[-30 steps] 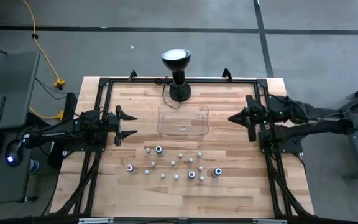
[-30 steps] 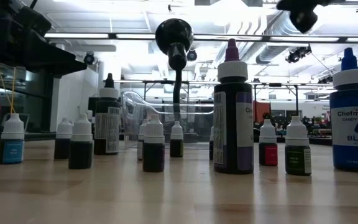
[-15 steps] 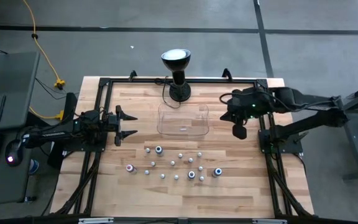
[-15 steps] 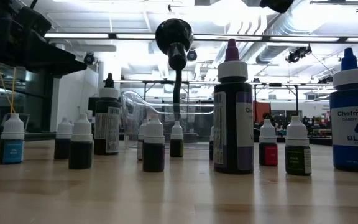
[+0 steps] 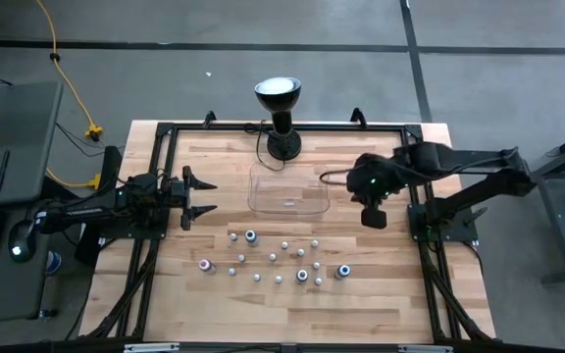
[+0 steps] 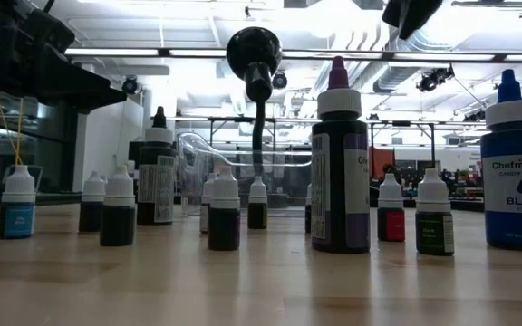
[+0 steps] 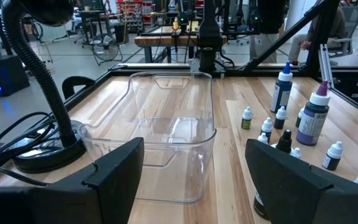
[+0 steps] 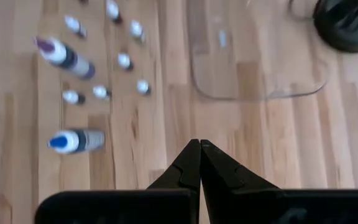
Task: Pick & Place food coloring
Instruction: Put the right green food coloring bottle into the transparent bin
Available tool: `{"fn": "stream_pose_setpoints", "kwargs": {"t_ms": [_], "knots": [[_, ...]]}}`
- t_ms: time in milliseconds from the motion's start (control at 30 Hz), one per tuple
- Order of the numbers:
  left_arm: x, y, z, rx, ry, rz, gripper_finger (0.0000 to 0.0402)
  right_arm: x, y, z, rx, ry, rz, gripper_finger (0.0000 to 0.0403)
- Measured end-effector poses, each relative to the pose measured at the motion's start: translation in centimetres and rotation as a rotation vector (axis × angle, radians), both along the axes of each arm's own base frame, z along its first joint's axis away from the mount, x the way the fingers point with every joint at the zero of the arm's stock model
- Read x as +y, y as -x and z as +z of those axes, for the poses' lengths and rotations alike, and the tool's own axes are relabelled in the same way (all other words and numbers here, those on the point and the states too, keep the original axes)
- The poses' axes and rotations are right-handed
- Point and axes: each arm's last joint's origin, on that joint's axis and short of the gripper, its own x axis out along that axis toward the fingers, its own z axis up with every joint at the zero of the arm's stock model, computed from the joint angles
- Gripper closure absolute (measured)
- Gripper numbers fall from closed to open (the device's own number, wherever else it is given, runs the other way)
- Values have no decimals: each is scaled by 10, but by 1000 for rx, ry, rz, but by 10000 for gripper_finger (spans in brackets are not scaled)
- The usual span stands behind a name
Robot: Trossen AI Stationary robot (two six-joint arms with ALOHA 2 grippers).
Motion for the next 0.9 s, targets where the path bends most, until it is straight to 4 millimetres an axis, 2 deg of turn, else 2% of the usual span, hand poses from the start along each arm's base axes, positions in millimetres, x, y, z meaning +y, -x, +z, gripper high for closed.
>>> {"fn": "stream_pose_setpoints", "kwargs": {"t_ms": [267, 633, 900], "knots": [[0, 0, 0, 0, 0, 0, 124, 17, -16, -22, 147, -2, 28, 402], [0, 0, 0, 0, 0, 0, 124, 33, -33, -42, 232, -162, -406, 402], [0, 0, 0, 0, 0, 0, 124, 40, -51, -61, 267, -199, -542, 393]]}}
